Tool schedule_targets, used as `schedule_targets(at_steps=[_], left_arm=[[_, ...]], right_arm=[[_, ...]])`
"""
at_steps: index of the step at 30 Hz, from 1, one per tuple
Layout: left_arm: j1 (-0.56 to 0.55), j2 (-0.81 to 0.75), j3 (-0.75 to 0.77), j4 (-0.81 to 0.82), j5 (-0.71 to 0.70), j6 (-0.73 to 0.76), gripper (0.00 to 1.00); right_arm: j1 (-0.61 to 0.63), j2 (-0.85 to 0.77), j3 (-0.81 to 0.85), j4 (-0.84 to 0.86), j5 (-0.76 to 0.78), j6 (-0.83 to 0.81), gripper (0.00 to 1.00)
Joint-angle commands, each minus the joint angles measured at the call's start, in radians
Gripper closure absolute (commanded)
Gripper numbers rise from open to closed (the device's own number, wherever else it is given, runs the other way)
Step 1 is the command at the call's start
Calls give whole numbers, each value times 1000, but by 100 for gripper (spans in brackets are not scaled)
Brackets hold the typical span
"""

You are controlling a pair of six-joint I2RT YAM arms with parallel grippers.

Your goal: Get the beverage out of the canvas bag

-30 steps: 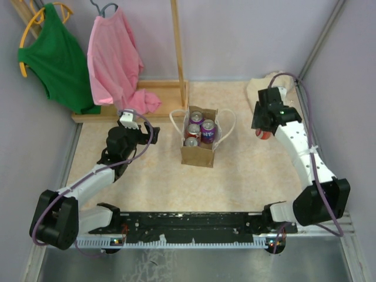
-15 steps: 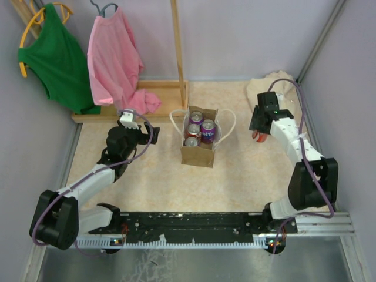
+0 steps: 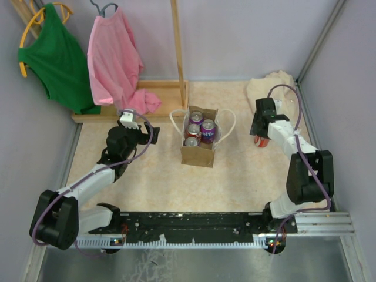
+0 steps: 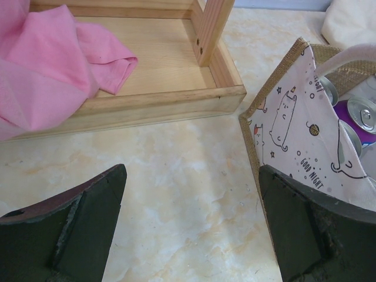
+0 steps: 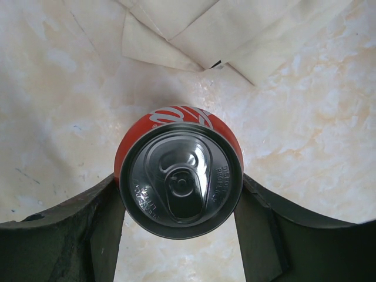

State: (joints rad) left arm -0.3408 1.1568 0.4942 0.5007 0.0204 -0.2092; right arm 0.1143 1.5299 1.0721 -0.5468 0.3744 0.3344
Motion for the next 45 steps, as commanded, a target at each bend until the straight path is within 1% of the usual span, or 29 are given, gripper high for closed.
schedule_targets(at_steps=[1,7,8,9,15,17,20,22,23,29,36,38,40,41,42,45], left_arm=[[-7,2,3,21,24,-6,0],[-7,1,3,21,26,-5,0],[-7,1,3,21,26,-4,0],[-7,0,4,21,26,-5,0],[-7,-2,4,21,28,-4,0],[-7,-2,6,21,30,-4,0],[-7,1,10,21,32,-2,0],[-7,3,12,21,34,-3,0],[-7,3,13,22,36,-4,0],[-7,13,15,27,44,-6,0],[-7,15,12,29,39,-2,0],[-7,19,9,29,42,-2,0],[-7,24,10,29,43,-3,0],[-7,28,10,29,44,-5,0],[-7,29,12,31,45,-6,0],[-7,37,12,40,51,-12,0]], right_arm=[[-16,-4,12,129,66,3,100],[-36,22,10,159,51,13,100],[-37,28,13,159,48,14,97],[-38,35,16,159,46,13,92],[-37,79,31,132,53,17,46],[-39,81,29,127,61,20,36],[-38,69,24,125,71,22,26],[-38,58,25,122,74,21,14],[-39,53,28,118,75,19,9],[-39,2,56,86,88,24,8],[-38,-203,145,36,82,41,8],[-29,-274,178,26,70,45,12],[2,-341,210,22,61,37,20],[27,-366,238,13,64,30,24],[60,-385,253,2,69,26,27],[171,-397,342,-57,75,20,30]])
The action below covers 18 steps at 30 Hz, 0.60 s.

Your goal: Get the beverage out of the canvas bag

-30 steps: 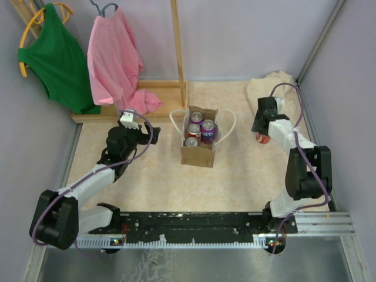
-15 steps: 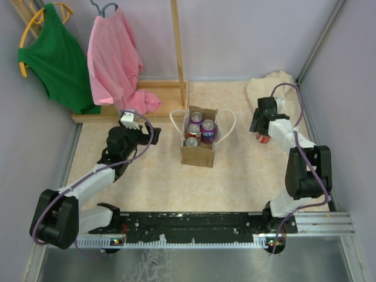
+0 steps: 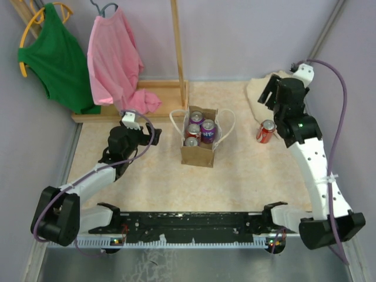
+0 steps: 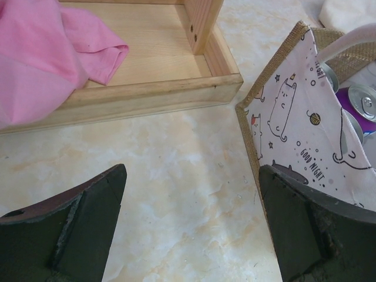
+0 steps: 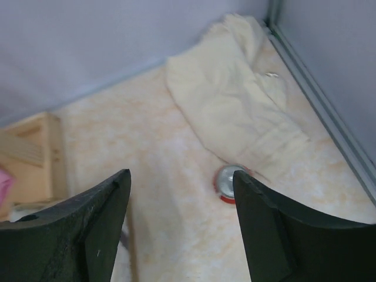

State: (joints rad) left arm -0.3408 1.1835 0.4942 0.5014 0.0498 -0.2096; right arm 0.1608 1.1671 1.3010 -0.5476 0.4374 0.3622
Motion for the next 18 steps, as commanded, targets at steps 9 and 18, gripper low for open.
schedule_targets(at_steps=[9,18], left_arm=[[-9,-16,-2,29,25,-16,0],[-9,-69,-21,-2,-10,5,0]], right_arm=[[460,115,213,-157,70,-6,30],[587,288,190,-149,-8,51,23]])
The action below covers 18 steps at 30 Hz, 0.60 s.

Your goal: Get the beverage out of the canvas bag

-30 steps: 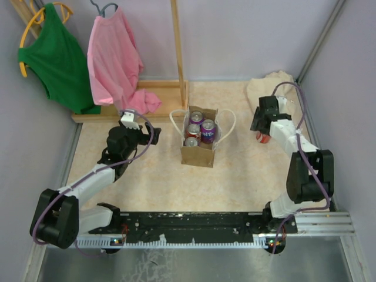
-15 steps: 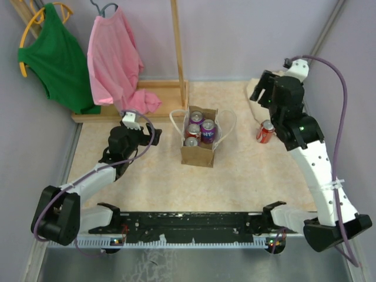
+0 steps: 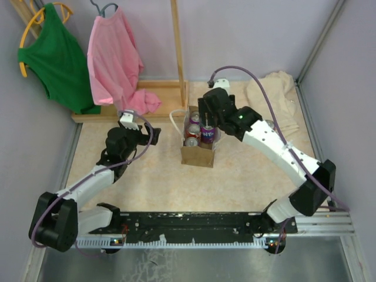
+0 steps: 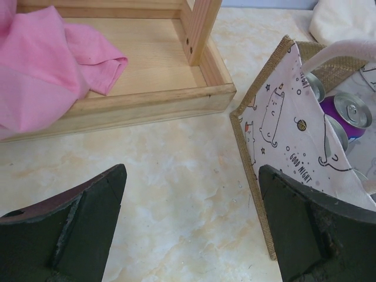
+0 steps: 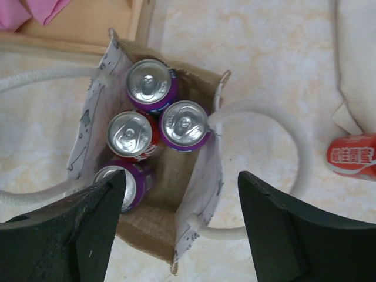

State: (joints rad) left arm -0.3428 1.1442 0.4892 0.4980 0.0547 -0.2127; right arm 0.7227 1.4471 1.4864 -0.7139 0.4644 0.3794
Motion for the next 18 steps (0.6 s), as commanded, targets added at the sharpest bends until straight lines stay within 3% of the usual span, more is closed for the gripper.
schedule_targets(at_steps=[1,18], left_arm=[[-7,-32,-19,3,-18,9,0],[-7,-1,-20,17,-9,10,0]], right_arm=[[28,15,-6,25,-50,41,22],[119,197,-41,61,-165,39,19]])
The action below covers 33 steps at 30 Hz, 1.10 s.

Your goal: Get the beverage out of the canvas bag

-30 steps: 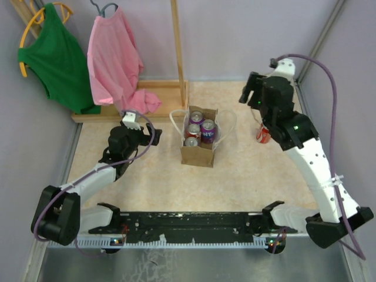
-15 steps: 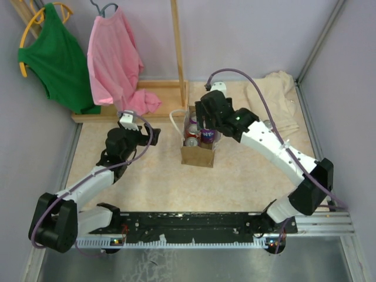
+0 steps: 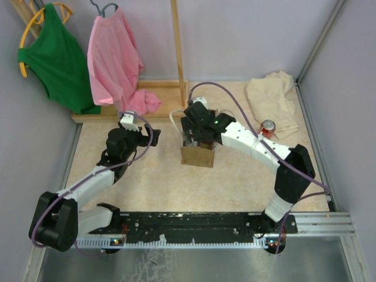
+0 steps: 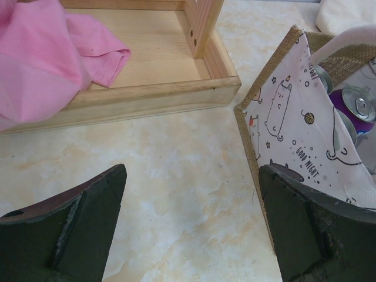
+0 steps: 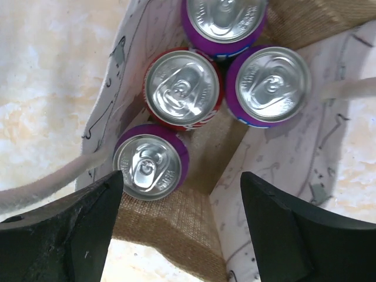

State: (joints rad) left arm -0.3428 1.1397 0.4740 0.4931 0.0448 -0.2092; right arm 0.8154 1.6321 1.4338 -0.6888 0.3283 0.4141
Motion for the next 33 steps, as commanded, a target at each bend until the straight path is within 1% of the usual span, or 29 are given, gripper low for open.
schedule_targets(at_steps=[1,7,17,22,24,33], left_arm=[[-7,4,-4,22,0,8,0],[-7,13,-5,25,1,5,0],[-7,31,1,33,12,3,0],[-7,31,2,33,15,2,0],[-7,30,2,33,15,2,0],[-7,35,9,33,24,-1,0]], right_arm=[[32,38,12,38,-34,6,18],[59,72,-9,53,-77,20,13],[76,104,-60,61,-39,42,10],[76,128,-72,54,11,61,10],[77,136,-72,50,34,74,11],[76,178,-72,52,61,84,27]])
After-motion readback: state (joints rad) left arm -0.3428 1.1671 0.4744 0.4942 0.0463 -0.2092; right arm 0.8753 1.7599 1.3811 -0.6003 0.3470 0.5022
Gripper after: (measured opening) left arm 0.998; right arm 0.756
